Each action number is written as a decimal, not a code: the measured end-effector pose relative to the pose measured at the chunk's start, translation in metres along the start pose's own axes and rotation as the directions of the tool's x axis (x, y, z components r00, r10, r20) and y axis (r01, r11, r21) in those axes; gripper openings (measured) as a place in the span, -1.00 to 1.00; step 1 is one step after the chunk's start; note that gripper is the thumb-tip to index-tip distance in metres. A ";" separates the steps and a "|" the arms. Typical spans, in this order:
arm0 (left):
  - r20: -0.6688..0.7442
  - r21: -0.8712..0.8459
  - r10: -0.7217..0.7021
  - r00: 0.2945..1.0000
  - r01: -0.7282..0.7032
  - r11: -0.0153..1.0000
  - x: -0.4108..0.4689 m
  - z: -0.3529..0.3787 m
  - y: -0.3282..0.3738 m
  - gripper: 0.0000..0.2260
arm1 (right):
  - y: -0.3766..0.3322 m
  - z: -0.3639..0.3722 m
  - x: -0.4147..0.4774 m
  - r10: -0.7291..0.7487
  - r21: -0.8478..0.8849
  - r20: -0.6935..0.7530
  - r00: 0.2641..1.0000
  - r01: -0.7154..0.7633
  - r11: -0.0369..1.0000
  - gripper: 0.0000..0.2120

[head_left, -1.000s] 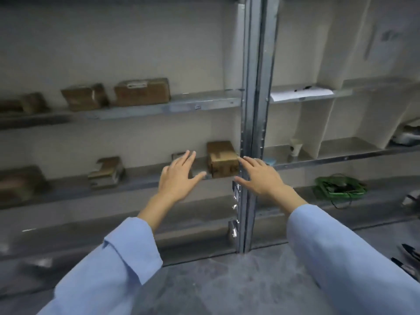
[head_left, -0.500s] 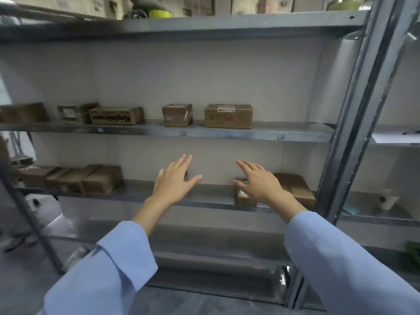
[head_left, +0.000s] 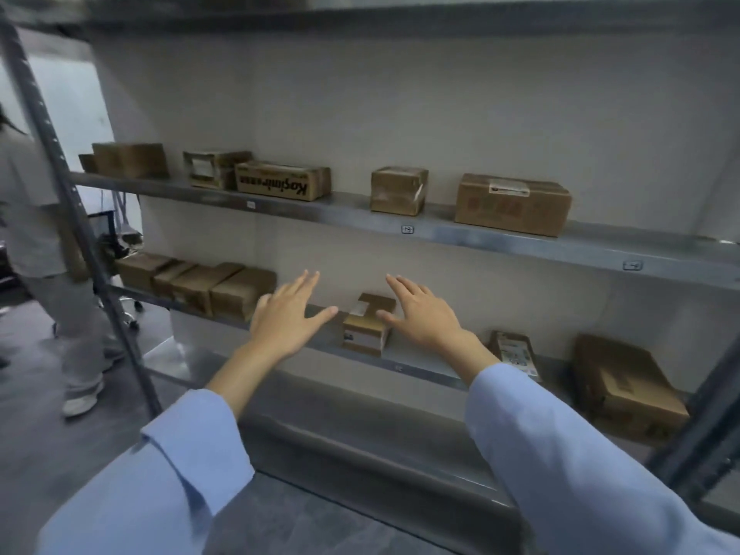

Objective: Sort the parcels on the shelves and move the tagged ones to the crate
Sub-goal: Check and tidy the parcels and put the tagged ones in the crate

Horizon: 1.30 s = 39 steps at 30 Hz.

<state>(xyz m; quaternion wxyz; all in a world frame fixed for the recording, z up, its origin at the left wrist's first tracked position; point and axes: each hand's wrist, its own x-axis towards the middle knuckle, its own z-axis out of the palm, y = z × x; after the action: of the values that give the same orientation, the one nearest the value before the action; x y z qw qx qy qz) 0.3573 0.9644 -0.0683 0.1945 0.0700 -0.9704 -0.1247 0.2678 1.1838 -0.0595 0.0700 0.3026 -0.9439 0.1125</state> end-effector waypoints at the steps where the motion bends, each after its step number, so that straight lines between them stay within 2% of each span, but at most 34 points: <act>1: -0.003 0.002 -0.006 1.000 0.006 1.000 0.009 0.003 -0.010 -0.34 | -0.004 0.006 0.016 -0.006 0.005 0.009 1.000 0.006 1.000 -0.32; 13: -0.016 0.024 -0.140 0.990 0.140 0.990 0.126 0.030 -0.166 -0.34 | -0.067 0.065 0.222 -0.093 0.120 0.062 0.994 0.085 0.989 -0.31; 18: -0.014 0.025 -0.192 0.981 0.192 0.981 0.152 0.037 -0.226 -0.33 | -0.093 0.089 0.276 -0.141 0.170 0.084 0.986 0.125 0.977 -0.31; 23: 0.021 0.012 -0.209 0.978 0.208 0.978 0.177 0.056 -0.277 -0.32 | -0.106 0.116 0.316 -0.123 0.207 0.107 0.987 0.099 0.973 -0.30; 28: 0.085 -0.022 -0.168 0.982 0.171 0.985 0.217 0.082 -0.331 -0.33 | -0.115 0.145 0.357 -0.065 0.222 0.094 0.993 0.043 0.974 -0.29; 32: 0.106 -0.039 -0.095 0.990 0.099 0.994 0.259 0.099 -0.377 -0.33 | -0.129 0.173 0.390 0.036 0.206 0.071 0.997 -0.050 0.977 -0.29; 39: 0.205 -0.041 0.041 0.978 -0.033 0.999 0.316 0.132 -0.445 -0.31 | -0.165 0.228 0.430 0.197 0.282 0.085 0.977 -0.213 0.935 -0.29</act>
<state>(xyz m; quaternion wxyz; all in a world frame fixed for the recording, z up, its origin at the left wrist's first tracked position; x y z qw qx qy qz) 0.0548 0.5072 -0.1923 0.0966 0.0352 -0.9840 -0.1456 0.0027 0.7560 -0.1658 -0.0135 0.2124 -0.9452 0.2477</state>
